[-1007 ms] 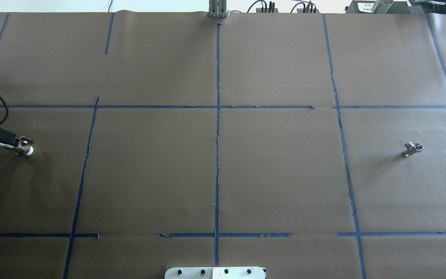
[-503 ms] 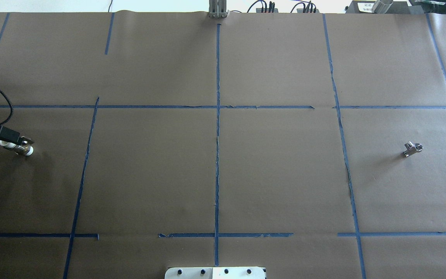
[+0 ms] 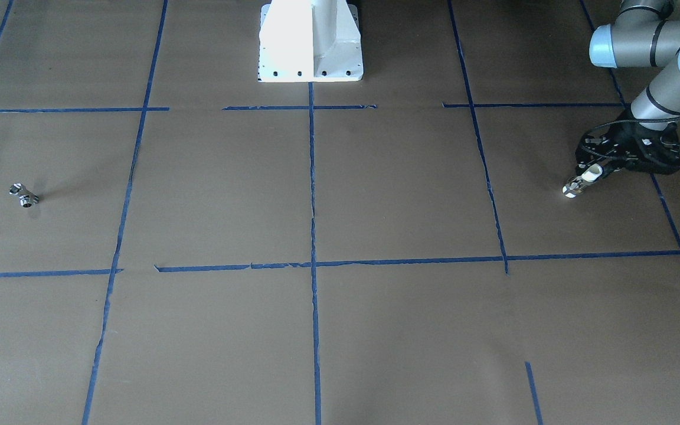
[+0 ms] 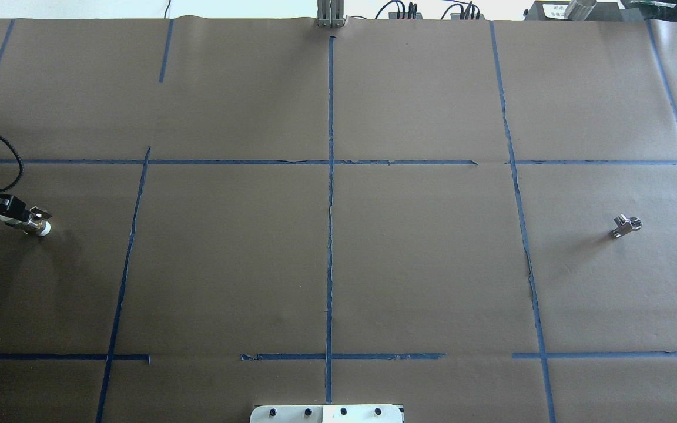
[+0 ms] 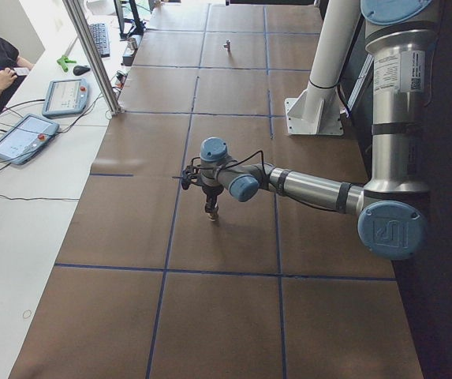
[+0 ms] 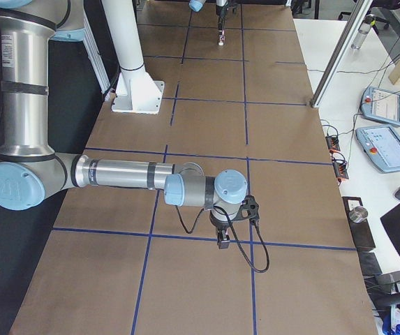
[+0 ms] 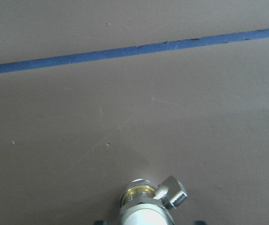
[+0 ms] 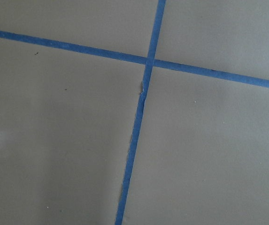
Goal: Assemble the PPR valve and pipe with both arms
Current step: 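Lift the white fitting with the left gripper and carry it to table center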
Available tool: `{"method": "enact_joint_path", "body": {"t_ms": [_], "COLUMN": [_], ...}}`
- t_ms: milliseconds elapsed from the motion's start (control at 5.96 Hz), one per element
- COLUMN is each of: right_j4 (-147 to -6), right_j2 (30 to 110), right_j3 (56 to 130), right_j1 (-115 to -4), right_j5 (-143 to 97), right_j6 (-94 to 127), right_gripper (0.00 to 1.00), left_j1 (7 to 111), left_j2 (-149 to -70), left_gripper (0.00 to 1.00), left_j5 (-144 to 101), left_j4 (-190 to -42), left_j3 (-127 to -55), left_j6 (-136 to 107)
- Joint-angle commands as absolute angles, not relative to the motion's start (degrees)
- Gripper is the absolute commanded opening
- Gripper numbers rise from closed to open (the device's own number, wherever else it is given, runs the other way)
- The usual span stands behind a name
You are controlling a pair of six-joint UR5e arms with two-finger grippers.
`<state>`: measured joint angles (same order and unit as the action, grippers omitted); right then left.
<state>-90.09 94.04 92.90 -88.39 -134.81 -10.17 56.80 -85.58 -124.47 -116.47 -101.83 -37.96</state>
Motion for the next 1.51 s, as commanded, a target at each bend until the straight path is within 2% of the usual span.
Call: {"method": "enact_joint_path", "body": {"t_ms": [0,336,839,1007,1342], "right_j4": [-90.1,-90.1,-90.1,-90.1,-90.1], "right_j2": [94.0,94.0,94.0,94.0,94.0], "right_j3": [92.9,93.0,93.0,92.9,92.9], "right_j1": [-88.4,-88.4,-88.4,-88.4,-88.4], "right_j5": [-134.7,-134.8,-134.8,-134.9,-134.9], "right_j6": [-10.2,-10.2,-10.1,-10.2,-10.2], "right_gripper": [1.00,1.00,1.00,1.00,1.00], "left_j1": [56.8,56.8,56.6,54.3,45.0], "left_j2": [-85.5,-86.7,-96.2,-100.2,-115.2], "left_gripper": [0.02,0.00,0.00,0.00,0.00], "left_j5": [-124.5,-124.7,-124.5,-124.5,-122.3], "left_j4": [-116.4,-115.4,-106.1,-104.3,-89.6], "left_j3": [-102.0,-104.3,-105.6,-105.6,-105.4], "left_j6": [-38.0,-38.2,-43.7,-47.8,-57.4]}}
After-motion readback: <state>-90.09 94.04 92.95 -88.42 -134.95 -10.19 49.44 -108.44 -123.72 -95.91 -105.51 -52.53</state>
